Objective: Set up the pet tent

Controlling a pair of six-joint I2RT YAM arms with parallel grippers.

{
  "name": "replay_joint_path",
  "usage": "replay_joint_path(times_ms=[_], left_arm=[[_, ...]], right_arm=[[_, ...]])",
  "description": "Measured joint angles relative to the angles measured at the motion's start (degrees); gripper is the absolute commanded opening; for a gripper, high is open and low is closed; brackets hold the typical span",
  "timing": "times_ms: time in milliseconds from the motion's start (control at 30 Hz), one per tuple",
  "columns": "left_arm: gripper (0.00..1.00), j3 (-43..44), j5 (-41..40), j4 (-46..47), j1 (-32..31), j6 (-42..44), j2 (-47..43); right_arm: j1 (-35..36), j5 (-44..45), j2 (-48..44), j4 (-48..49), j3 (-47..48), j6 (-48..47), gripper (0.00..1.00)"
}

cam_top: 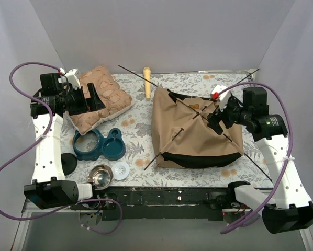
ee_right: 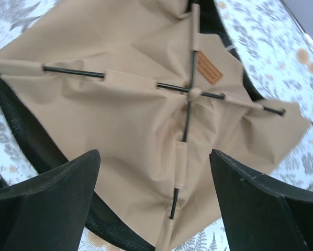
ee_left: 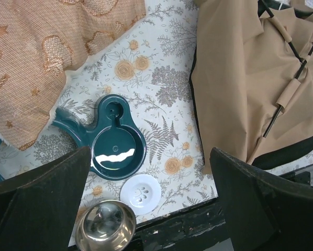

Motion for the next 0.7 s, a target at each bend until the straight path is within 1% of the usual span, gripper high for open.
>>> replay_joint_path(times_ms=[67,200,300,367,467,533,633,700], left_arm=[[0.98,0.57,-0.42,-0.04,0.00,-0.26,0.02],[0.98,3.56,0.39,-0.61,0.00,0.46,0.07],[0.98,4.57,1.64,-0.92,0.00,0.94,-0.07],[0.98,4.48,2.47,-1.49,0.00,1.14,-0.17],[0.98,2.91,3.63,-1.64,0.00,1.20,-0.92],[0.98,1.73,4.35,-2.45,0.00,1.29,-1.55],[0.98,1.27,4.94,-3.23,0.00,1.57,-2.08],[0.98,1.27,5.42,-3.41,0.00,1.62,-2.43]], right_arm=[[3.96,0.46,0.72,-0.50,0.04,-1.79,0.98],[13.94,2.60,0.79,-0.46,0.00,-6.47,0.98],[22.95,4.26,1.60,-0.50,0.09,-11.13,0.97],[29.40,5.68,4.07,-0.68,0.94,-13.79,0.96],[39.15,7.98,10.27,0.17,2.14,-17.51,0.96],[44.26,9.22,13.75,0.83,2.05,-19.93,0.96],[50.14,10.27,17.22,2.12,0.96,-24.00,0.96],[52.37,10.45,18.71,2.60,0.46,-26.18,0.95]])
